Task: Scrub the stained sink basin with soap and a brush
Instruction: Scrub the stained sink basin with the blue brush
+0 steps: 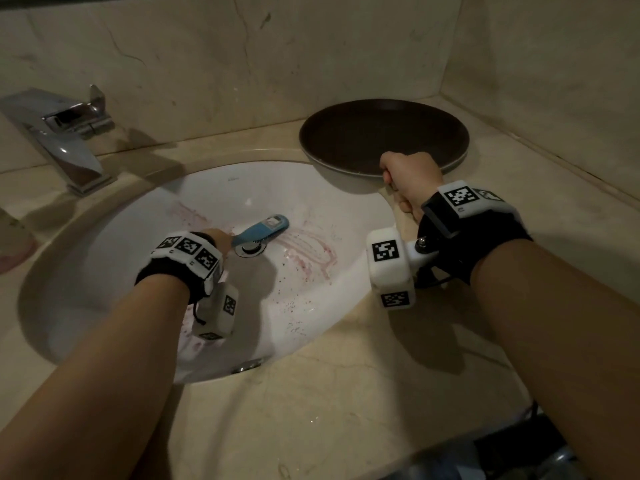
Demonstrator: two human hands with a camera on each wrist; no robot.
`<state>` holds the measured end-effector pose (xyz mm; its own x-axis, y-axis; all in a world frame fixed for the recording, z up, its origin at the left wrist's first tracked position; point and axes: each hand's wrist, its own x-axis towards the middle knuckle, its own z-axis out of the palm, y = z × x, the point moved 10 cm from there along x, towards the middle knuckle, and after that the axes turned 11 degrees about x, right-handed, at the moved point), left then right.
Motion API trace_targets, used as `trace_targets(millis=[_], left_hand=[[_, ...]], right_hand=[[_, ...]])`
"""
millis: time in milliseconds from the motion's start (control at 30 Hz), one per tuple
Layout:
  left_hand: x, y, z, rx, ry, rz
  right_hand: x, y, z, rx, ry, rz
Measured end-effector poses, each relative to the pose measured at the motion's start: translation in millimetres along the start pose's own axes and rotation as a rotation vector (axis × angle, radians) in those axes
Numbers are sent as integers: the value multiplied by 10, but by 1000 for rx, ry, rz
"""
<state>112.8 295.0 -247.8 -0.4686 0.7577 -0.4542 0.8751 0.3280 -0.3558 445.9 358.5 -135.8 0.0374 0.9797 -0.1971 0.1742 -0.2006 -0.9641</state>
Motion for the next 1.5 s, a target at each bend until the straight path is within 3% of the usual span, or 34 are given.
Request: trace_targets(millis=[67,167,300,367,467,567,633,700,767,867,967,1067,1167,1267,1333,1500], left_hand=[[-77,71,16,-63,-10,30],[-184,247,131,-359,-123,97],[-263,558,297,-230,-272,238],[-209,574,239,-242,-205,254],[-140,380,97,-266,-80,167],[-143,199,-33,-89,12,89],[-139,210,-25,-89,13,116],[-152,317,89,-121,-71,193],[-192,465,212,-11,-152,269],[-215,541,61,-68,-65,253],[-204,390,-196,-170,101,125],[-130,256,-151,-110,105,77],[-144,305,-164,-15,104,122],[-277,612,-261,-41,152,301],[-322,737,-297,-17,200,351],[-218,433,-469,139,323,104]], right_hand=[[6,-2,-6,1,5,1],[-1,-3,-8,6,12,5],[-10,-2,-11,8,19,8],[-15,1,-9,10,15,12],[-14,7,-2,8,6,14],[-11,-1,-11,-8,13,7],[-18,-2,-15,-16,16,8],[-14,-8,-21,-22,20,2],[-7,-10,-27,-22,26,-4],[-7,-2,-22,-21,22,6],[-10,-4,-24,-16,21,8],[-10,2,-30,-21,24,12],[-11,-8,-26,-19,19,5],[-21,1,-19,-16,19,8],[-18,-1,-26,-14,24,3],[-30,-38,-39,-21,40,-38]])
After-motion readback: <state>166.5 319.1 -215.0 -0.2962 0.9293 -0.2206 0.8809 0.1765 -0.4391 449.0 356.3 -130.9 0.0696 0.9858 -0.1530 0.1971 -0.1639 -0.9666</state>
